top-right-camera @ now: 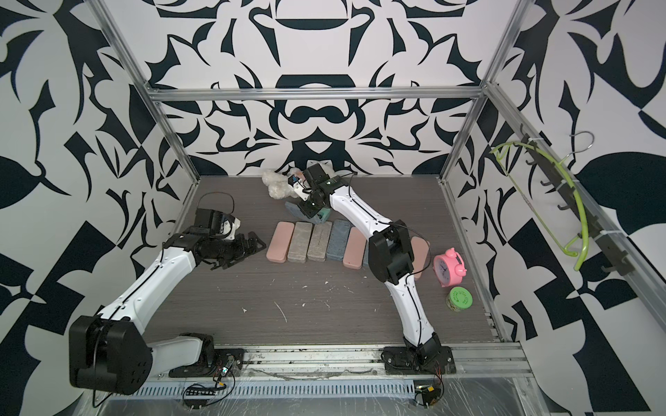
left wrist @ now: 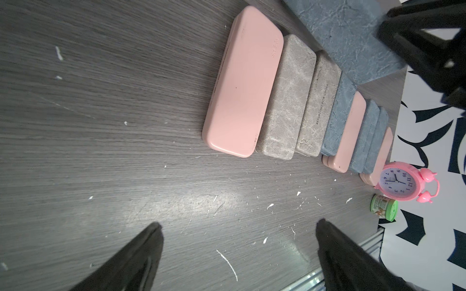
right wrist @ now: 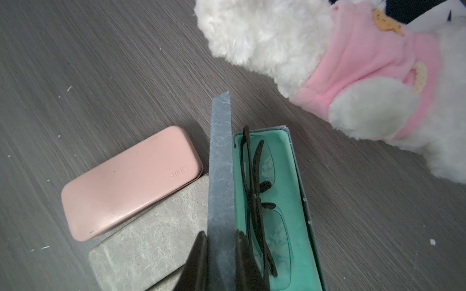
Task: Close the glasses case
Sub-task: Pick up the glasses case at the center of the board.
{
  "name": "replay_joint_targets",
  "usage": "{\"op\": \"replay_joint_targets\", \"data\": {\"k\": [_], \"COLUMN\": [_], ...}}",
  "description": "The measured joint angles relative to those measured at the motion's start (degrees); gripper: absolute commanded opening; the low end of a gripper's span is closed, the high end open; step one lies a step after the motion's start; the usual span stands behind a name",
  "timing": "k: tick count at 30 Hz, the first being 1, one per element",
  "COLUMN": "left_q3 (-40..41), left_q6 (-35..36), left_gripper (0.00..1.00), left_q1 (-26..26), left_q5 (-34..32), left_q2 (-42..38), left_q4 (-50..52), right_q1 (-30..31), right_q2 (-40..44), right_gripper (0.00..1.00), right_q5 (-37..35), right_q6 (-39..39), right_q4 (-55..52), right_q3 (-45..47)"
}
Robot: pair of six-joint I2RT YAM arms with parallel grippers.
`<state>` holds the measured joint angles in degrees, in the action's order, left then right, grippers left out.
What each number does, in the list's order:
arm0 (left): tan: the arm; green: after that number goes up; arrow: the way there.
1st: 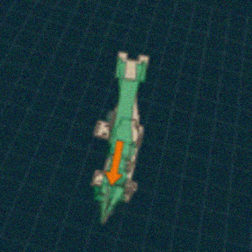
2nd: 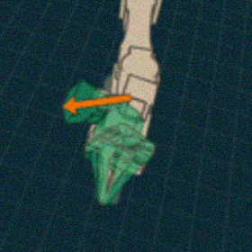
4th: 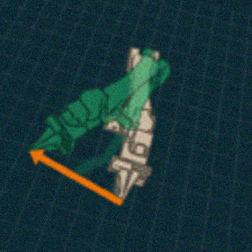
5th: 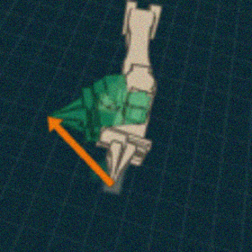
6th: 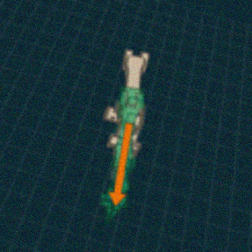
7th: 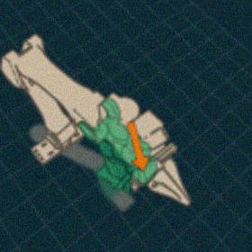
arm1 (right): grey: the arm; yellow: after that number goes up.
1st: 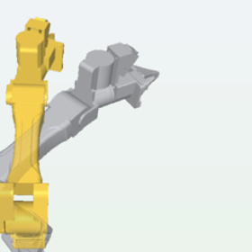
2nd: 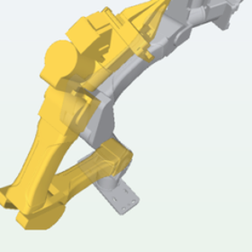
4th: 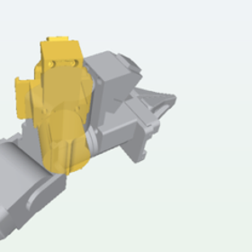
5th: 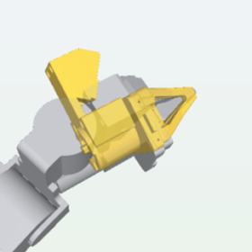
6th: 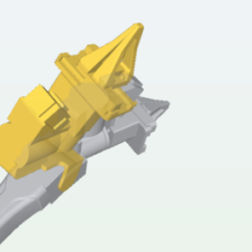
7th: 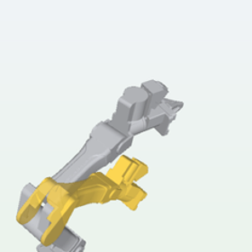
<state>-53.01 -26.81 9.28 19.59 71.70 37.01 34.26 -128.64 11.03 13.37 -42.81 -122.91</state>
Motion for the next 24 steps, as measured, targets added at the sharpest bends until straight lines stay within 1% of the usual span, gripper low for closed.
{"op": "replay_joint_targets", "data": {"k": [5,10,13,21,24], "left_q3": [0.0,0.0,0.0,0.0,0.0], "left_q6": [0.0,0.0,0.0,-0.1,-0.3], "left_gripper": [1.0,1.0,1.0,1.0,1.0], "left_q1": [0.0,0.0,0.0,0.0,0.0], "left_q5": [0.2,0.4,0.5,1.0,1.2], "left_q2": [0.0,0.0,0.0,0.0,0.0], "left_q4": [-0.2,-0.4,-0.4,-0.5,-0.6], "right_q1": [0.0,0.0,0.0,0.2,0.8], "right_q2": [3.8,8.4,11.9,23.6,27.1], "right_gripper": [0.02,0.02,0.03,0.04,0.04], "right_q5": [-0.2,0.0,0.6,3.8,4.2], "right_q6": [-2.8,-7.4,-11.1,-21.2,-23.8], "right_q4": [0.5,1.9,3.8,10.9,12.7], "right_q3": [1.8,6.1,11.0,28.1,32.2]}}
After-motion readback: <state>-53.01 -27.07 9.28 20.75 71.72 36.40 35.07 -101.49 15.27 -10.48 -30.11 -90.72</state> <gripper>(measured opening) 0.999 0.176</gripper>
